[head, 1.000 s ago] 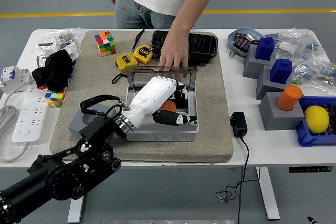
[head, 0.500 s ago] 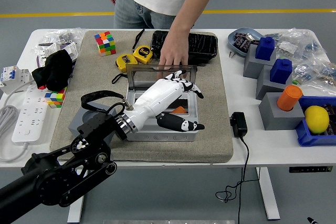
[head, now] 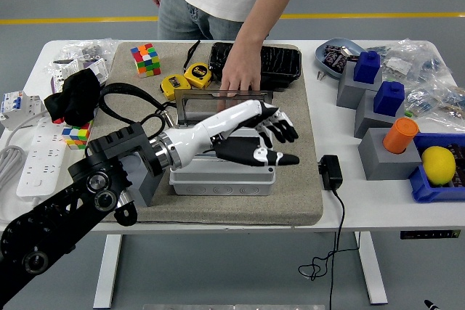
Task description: Fetch the battery,place it into the box,close the lid of the box
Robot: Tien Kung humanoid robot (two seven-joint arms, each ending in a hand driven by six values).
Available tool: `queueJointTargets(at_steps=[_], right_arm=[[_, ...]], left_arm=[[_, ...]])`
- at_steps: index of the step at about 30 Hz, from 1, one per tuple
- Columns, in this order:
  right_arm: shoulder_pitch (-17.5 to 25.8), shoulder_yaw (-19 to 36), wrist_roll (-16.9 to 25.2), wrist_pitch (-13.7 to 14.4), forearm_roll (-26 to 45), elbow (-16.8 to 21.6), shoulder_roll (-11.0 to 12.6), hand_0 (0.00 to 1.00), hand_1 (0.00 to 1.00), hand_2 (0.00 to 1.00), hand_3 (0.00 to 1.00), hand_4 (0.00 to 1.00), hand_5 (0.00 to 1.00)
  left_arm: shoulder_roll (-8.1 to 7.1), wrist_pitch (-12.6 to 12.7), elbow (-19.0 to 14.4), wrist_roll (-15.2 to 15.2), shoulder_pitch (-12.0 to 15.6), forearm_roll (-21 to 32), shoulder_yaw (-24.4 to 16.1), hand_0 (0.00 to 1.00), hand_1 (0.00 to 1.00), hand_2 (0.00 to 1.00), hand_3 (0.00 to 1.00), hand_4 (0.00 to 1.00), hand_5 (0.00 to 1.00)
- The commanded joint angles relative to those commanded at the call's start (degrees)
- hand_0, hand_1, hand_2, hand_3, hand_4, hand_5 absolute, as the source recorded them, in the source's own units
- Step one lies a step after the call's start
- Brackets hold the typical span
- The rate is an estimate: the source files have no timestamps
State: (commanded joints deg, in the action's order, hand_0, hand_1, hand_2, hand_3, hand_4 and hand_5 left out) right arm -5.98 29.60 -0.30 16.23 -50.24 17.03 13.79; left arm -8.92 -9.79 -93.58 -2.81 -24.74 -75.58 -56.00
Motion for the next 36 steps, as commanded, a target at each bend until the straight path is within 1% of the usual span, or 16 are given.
queueJointTargets(at_steps=[2, 3, 4, 5, 9, 10, 11, 12, 15, 16, 19, 21, 25, 31, 33, 36], right_arm=[[0.0, 0.1, 0.0, 0.0, 0.0, 0.0, 0.0, 0.81, 0.794, 0.763, 0.783, 0.998, 0.998], [-0.1, 0.1, 0.0, 0.0, -0.1, 0.0, 0.0, 0.809, 0.793, 0.763, 0.782, 0.998, 0.998], [-0.1, 0.1, 0.0, 0.0, -0.1, 0.0, 0.0, 0.809, 0.793, 0.763, 0.782, 0.998, 0.998], [-0.2, 0.1, 0.0, 0.0, -0.1, 0.0, 0.0, 0.809, 0.793, 0.763, 0.782, 0.998, 0.998], [-0.2, 0.3, 0.1, 0.0, -0.1, 0.0, 0.0, 0.809, 0.793, 0.763, 0.782, 0.998, 0.998], [-0.2, 0.3, 0.1, 0.0, -0.1, 0.0, 0.0, 0.809, 0.792, 0.762, 0.783, 0.998, 0.998], [-0.2, 0.3, 0.1, 0.0, 0.0, 0.0, 0.1, 0.809, 0.792, 0.762, 0.783, 0.998, 0.998], [-0.2, 0.3, 0.1, 0.0, 0.0, 0.0, 0.1, 0.809, 0.792, 0.762, 0.783, 0.998, 0.998], [-0.3, 0.2, 0.1, 0.0, 0.0, 0.0, 0.1, 0.809, 0.792, 0.762, 0.783, 0.998, 0.998], [-0.3, 0.3, 0.1, 0.0, 0.0, 0.0, 0.1, 0.809, 0.791, 0.762, 0.782, 0.998, 0.998], [-0.3, 0.4, 0.1, -0.1, -0.1, 0.0, 0.1, 0.809, 0.791, 0.762, 0.782, 0.998, 0.998], [-0.3, 0.3, 0.1, -0.1, -0.1, 0.0, 0.1, 0.808, 0.791, 0.761, 0.782, 0.998, 0.998], [-0.1, 0.1, 0.1, 0.0, 0.1, -0.1, 0.2, 0.808, 0.791, 0.761, 0.782, 0.998, 0.998], [-0.3, 0.5, 0.3, -0.1, -0.1, 0.0, 0.2, 0.808, 0.79, 0.761, 0.782, 0.998, 0.998], [-0.3, 0.5, 0.3, -0.1, -0.1, 0.0, 0.2, 0.808, 0.79, 0.761, 0.782, 0.998, 0.998], [-0.1, 0.3, 0.3, -0.1, 0.0, -0.1, 0.2, 0.807, 0.787, 0.759, 0.783, 0.998, 0.998]], left_arm=[[0.69, 5.2, 1.4, 5.1, 0.0, 5.2, -2.5, 0.454, 0.604, 0.589, 0.557, 0.998, 0.536], [0.95, 7.8, 2.1, 7.6, -0.1, 7.8, -3.9, 0.743, 0.73, 0.706, 0.66, 0.998, 0.729], [1.05, 10.1, 2.6, 9.0, -0.2, 10.1, -4.7, 0.743, 0.73, 0.706, 0.66, 0.998, 0.729], [1.06, 12.3, 3.1, 9.3, -0.3, 10.7, -5.5, 0.743, 0.73, 0.706, 0.66, 0.998, 0.729], [0.24, 21.9, 6.0, 7.0, -0.6, 1.4, -6.9, 0.743, 0.73, 0.706, 0.66, 0.998, 0.729], [0.04, 24.3, 6.8, 5.8, -0.7, -1.2, -7.0, 0.998, 0.934, 0.853, 0.786, 0.998, 0.969], [-0.08, 25.0, 7.4, 4.7, -0.8, -3.4, -7.0, 0.998, 0.934, 0.853, 0.786, 0.998, 0.969], [-0.19, 24.8, 8.0, 3.7, -0.8, -6.0, -6.9, 0.998, 0.934, 0.853, 0.786, 0.998, 0.969], [-0.92, 21.1, 9.8, -0.2, -1.0, -13.1, -5.8, 0.998, 0.934, 0.853, 0.786, 0.998, 0.969], [-1.23, 20.0, 10.2, -1.1, -1.0, -15.7, -5.3, 0.998, 0.998, 0.951, 0.851, 0.998, 0.998], [-2.49, 17.9, 10.8, -3.0, -0.9, -23.2, -3.0, 0.998, 0.998, 0.951, 0.851, 0.998, 0.998], [-3.18, 16.9, 10.7, -3.4, -0.9, -28.0, -1.9, 0.998, 0.998, 0.971, 0.805, 0.998, 0.998], [-4.69, 15.6, 10.2, -4.0, -1.1, -37.3, 1.4, 0.998, 0.998, 0.971, 0.805, 0.998, 0.998], [-5.2, 14.8, 10.4, -4.1, -1.0, -50.9, 3.4, 0.998, 0.998, 0.964, 0.781, 0.998, 0.998], [-5.39, 14.5, 10.7, -4.2, -1.0, -53.7, 4.1, 0.998, 0.998, 0.964, 0.781, 0.998, 0.998], [-5.41, 14.3, 11.3, -4.3, -1.3, -54.1, 4.7, 0.998, 0.998, 0.95, 0.772, 0.998, 0.998]])
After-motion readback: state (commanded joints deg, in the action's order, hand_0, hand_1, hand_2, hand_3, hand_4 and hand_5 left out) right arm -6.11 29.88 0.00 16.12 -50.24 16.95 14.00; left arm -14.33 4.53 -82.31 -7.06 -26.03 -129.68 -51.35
